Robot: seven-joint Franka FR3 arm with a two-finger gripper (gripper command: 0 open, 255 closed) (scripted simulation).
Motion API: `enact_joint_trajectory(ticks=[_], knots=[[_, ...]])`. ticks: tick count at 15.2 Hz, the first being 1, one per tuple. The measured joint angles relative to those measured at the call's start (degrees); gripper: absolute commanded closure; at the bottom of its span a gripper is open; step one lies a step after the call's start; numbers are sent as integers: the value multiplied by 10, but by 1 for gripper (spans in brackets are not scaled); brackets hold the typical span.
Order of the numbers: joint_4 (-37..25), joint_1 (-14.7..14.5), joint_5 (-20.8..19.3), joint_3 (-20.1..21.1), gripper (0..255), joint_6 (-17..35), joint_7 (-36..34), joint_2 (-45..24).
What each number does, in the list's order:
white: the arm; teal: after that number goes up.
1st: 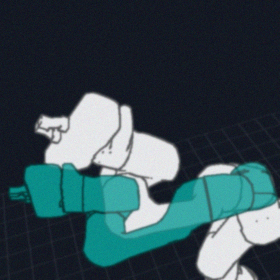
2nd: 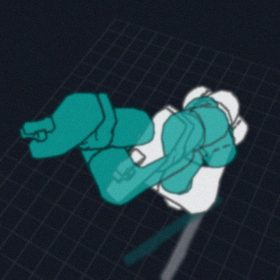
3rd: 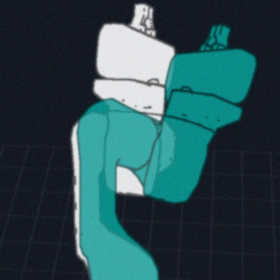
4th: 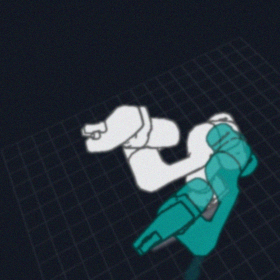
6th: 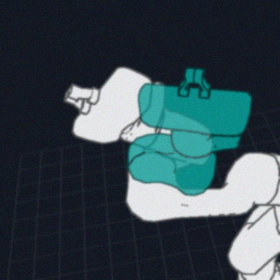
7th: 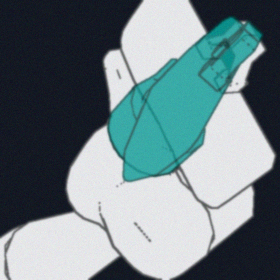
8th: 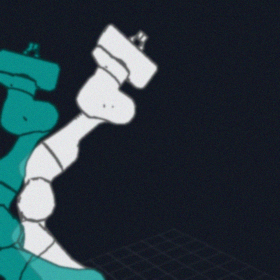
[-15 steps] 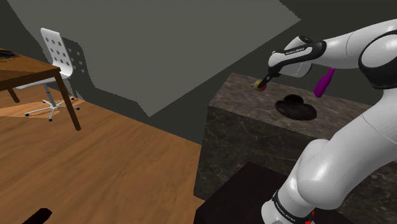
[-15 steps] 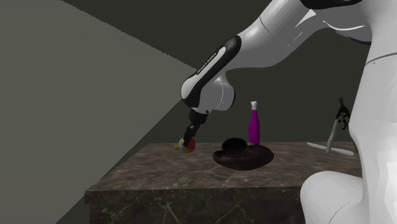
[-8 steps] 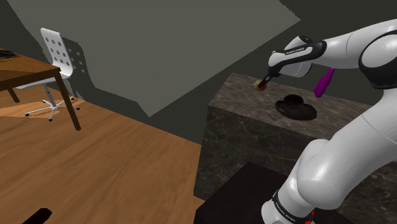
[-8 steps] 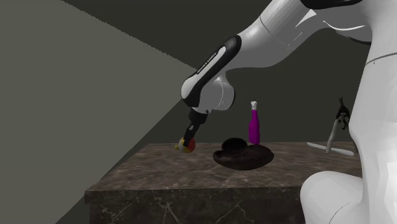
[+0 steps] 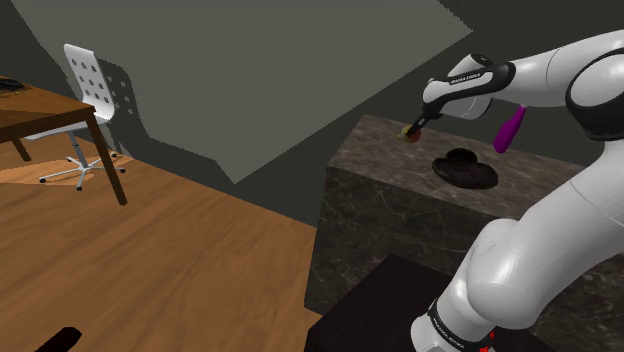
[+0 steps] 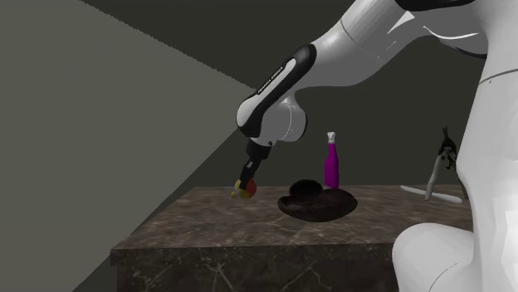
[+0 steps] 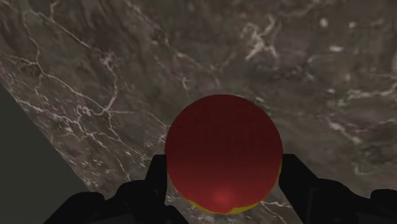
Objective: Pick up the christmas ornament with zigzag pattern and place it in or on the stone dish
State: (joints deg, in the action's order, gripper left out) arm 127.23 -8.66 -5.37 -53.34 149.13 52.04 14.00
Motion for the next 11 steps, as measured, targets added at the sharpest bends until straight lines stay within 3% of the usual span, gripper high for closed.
enact_joint_trajectory(ticks=[11], knots=[[-61,18,-28,34,255,-85,-26,28]])
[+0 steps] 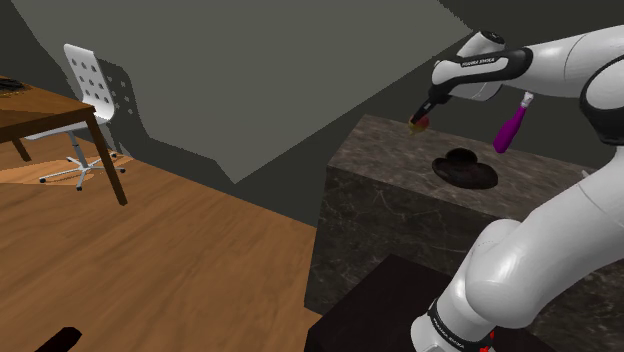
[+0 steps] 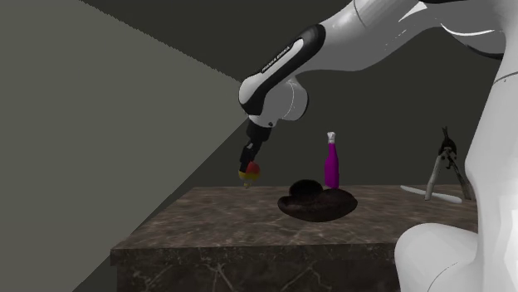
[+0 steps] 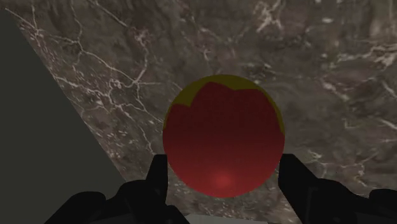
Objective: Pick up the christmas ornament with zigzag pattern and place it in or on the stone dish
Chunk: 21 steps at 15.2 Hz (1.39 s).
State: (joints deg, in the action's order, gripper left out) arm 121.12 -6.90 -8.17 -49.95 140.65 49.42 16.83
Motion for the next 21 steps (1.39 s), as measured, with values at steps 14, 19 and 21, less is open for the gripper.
enact_joint_trajectory(ticks=[14,19,21], knots=[[-99,0,-4,23,255,-107,-11,9],[-126,2,-8,31,255,-141,-15,16],[-100,23,-39,60,255,-152,-33,58]])
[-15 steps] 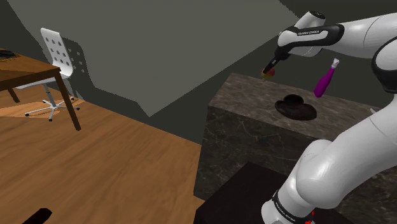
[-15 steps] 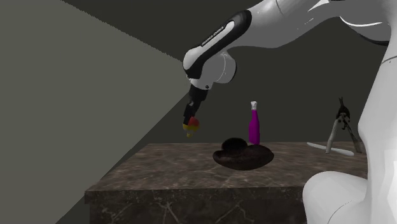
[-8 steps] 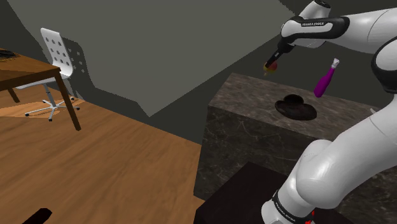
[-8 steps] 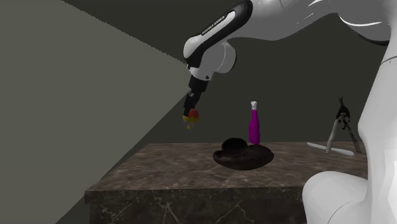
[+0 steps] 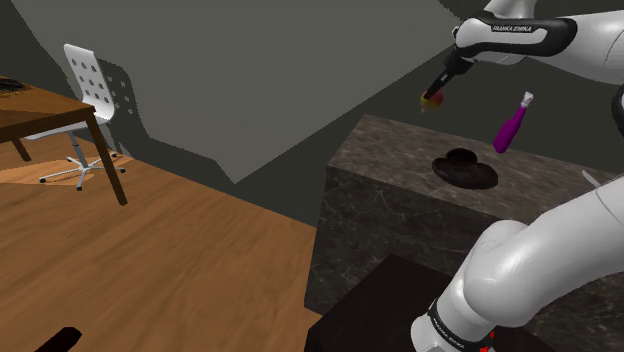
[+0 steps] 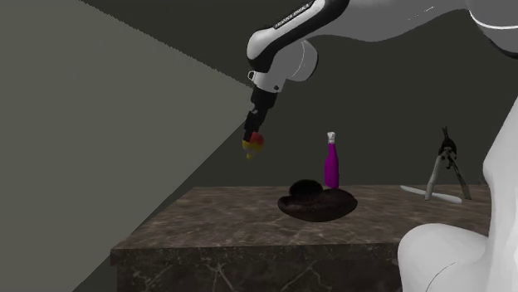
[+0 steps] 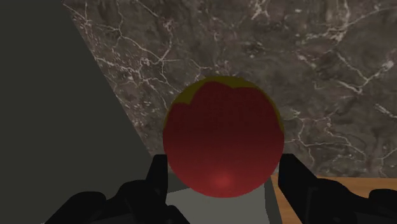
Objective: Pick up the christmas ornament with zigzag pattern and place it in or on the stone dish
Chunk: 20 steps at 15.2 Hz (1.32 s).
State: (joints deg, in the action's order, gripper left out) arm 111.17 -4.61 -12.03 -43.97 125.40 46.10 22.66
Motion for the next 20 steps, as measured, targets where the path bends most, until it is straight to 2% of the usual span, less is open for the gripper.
enact_joint_trajectory(ticks=[2,8,13,20], knots=[[34,26,-29,28,255,-13,-14,49],[128,99,-82,95,255,-59,-34,185],[179,149,-98,132,255,-116,-29,289],[222,210,-99,176,255,-216,-10,424]])
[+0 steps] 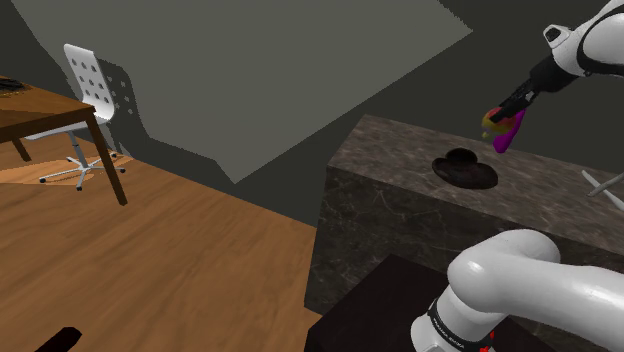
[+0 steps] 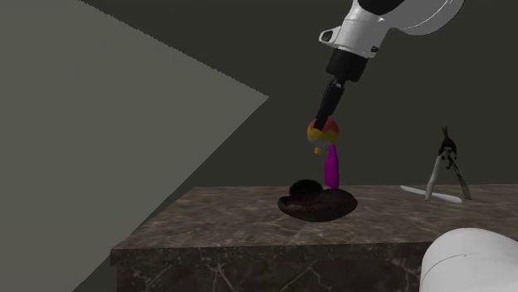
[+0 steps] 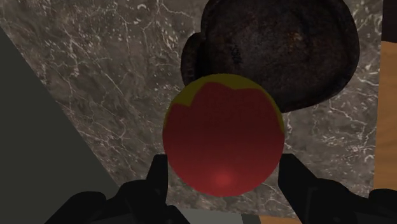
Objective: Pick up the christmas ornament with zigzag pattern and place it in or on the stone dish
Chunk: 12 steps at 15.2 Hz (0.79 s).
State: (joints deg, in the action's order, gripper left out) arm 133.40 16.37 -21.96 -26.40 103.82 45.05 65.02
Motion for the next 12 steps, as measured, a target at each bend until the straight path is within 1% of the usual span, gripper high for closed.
enact_joint_trajectory(ticks=[3,12], knots=[[23,10,-4,-1,255,-1,3,23],[104,30,-28,-25,255,43,5,59]])
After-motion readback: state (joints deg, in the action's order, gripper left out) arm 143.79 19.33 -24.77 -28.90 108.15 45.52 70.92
